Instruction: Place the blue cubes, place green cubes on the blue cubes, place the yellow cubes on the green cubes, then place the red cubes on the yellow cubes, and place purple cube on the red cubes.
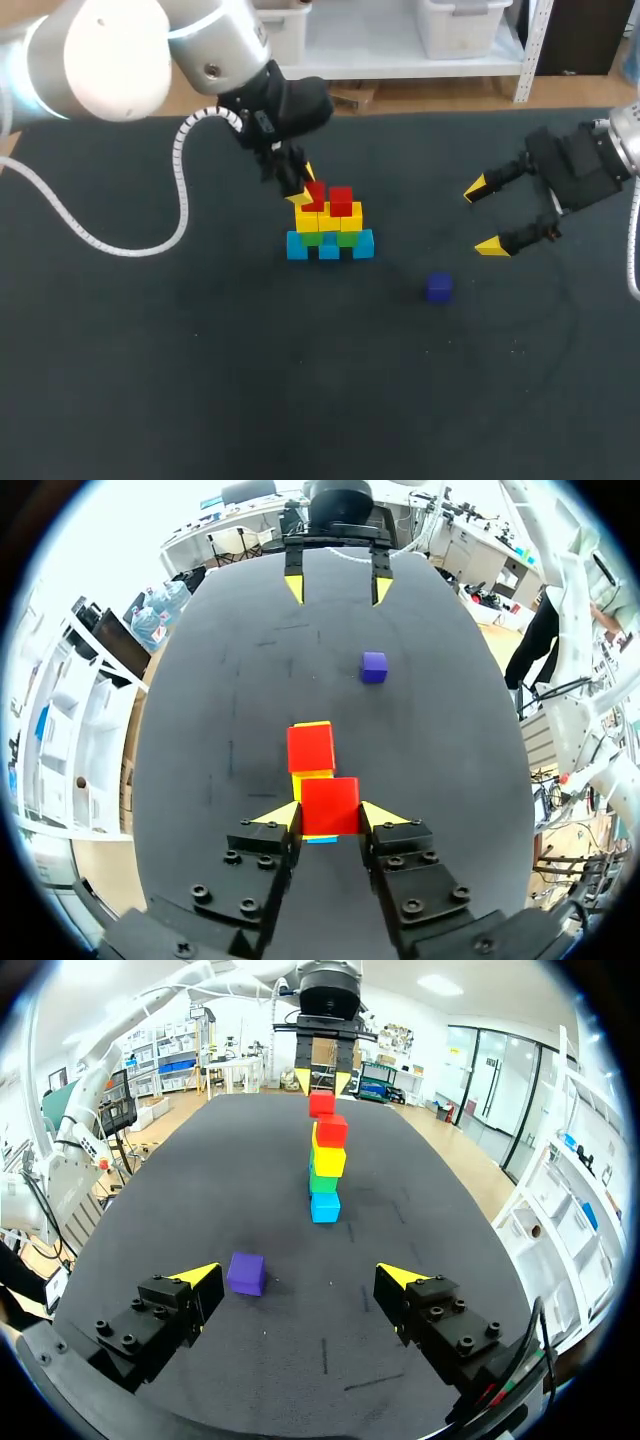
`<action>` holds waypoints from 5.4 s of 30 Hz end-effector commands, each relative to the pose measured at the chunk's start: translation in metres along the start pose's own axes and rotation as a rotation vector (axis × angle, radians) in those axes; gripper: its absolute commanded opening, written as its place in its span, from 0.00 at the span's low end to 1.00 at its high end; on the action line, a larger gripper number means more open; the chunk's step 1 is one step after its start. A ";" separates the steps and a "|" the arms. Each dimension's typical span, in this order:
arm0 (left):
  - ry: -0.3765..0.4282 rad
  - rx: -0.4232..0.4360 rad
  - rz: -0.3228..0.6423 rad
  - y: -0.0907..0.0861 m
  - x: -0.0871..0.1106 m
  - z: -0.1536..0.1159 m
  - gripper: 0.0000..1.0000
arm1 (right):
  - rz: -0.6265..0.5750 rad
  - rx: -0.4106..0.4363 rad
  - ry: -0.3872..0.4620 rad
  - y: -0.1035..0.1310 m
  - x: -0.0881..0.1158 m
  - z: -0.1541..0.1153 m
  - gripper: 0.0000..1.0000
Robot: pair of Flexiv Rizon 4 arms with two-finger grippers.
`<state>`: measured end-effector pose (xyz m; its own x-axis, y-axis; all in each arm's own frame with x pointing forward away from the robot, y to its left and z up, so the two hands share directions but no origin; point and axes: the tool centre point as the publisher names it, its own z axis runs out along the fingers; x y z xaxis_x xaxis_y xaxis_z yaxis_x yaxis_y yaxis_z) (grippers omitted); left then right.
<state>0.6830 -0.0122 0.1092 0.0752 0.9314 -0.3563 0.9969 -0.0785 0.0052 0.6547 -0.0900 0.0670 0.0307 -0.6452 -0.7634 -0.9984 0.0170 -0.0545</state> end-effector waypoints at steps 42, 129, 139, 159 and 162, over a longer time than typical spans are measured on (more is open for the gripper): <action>-0.026 0.016 -0.033 0.013 0.000 0.014 0.00 | -0.001 0.000 -0.002 -0.001 0.000 0.001 1.00; -0.045 -0.104 0.029 -0.018 0.038 -0.056 1.00 | -0.001 0.000 -0.002 -0.001 0.000 0.001 1.00; -0.063 -0.114 0.057 -0.041 0.084 -0.090 1.00 | -0.001 0.000 -0.002 -0.001 0.000 0.001 1.00; -0.115 -0.086 0.096 -0.050 0.154 -0.121 1.00 | -0.001 0.000 -0.002 -0.001 0.000 0.001 1.00; -0.114 -0.067 0.111 -0.051 0.157 -0.124 1.00 | -0.001 0.000 -0.002 -0.001 0.000 0.001 1.00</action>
<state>0.6461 0.1776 0.1661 0.1821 0.8763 -0.4460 0.9827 -0.1464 0.1135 0.6547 -0.0899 0.0670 0.0307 -0.6451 -0.7635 -0.9984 0.0169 -0.0544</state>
